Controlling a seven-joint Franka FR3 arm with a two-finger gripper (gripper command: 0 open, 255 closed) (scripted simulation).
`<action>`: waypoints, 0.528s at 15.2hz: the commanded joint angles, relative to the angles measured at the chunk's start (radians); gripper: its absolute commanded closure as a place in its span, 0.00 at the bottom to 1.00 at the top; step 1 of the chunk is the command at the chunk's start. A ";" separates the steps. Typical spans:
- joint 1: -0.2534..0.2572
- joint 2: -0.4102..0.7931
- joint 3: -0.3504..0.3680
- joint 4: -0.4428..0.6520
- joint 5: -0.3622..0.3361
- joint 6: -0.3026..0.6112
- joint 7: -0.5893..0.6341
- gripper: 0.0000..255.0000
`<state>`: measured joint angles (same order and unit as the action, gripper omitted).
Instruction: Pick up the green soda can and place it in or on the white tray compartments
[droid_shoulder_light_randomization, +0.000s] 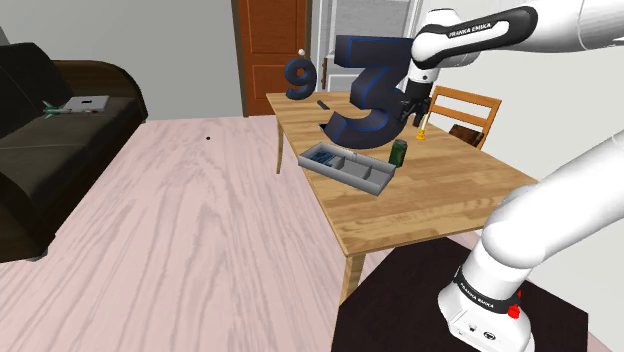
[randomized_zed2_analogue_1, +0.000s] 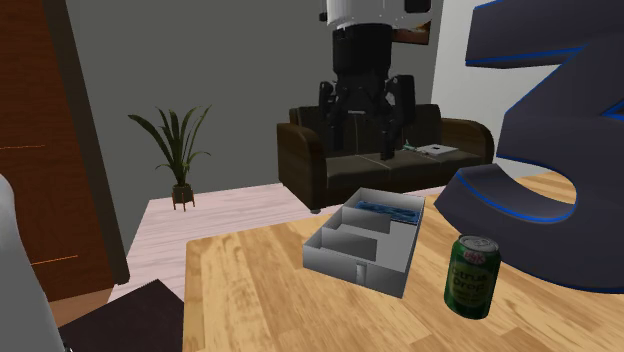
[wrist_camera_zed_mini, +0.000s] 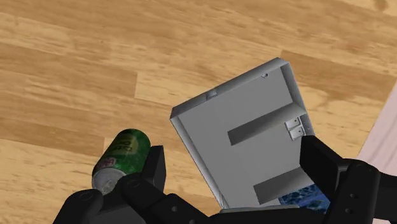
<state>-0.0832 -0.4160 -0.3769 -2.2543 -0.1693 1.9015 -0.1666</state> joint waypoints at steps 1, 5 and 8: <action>0.001 0.066 -0.033 0.026 0.012 0.036 -0.036 0.00; 0.000 0.211 -0.103 0.095 0.061 0.100 -0.126 0.00; -0.007 0.331 -0.148 0.160 0.119 0.137 -0.203 0.00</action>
<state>-0.0896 -0.1299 -0.5113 -2.1119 -0.0722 2.0192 -0.3452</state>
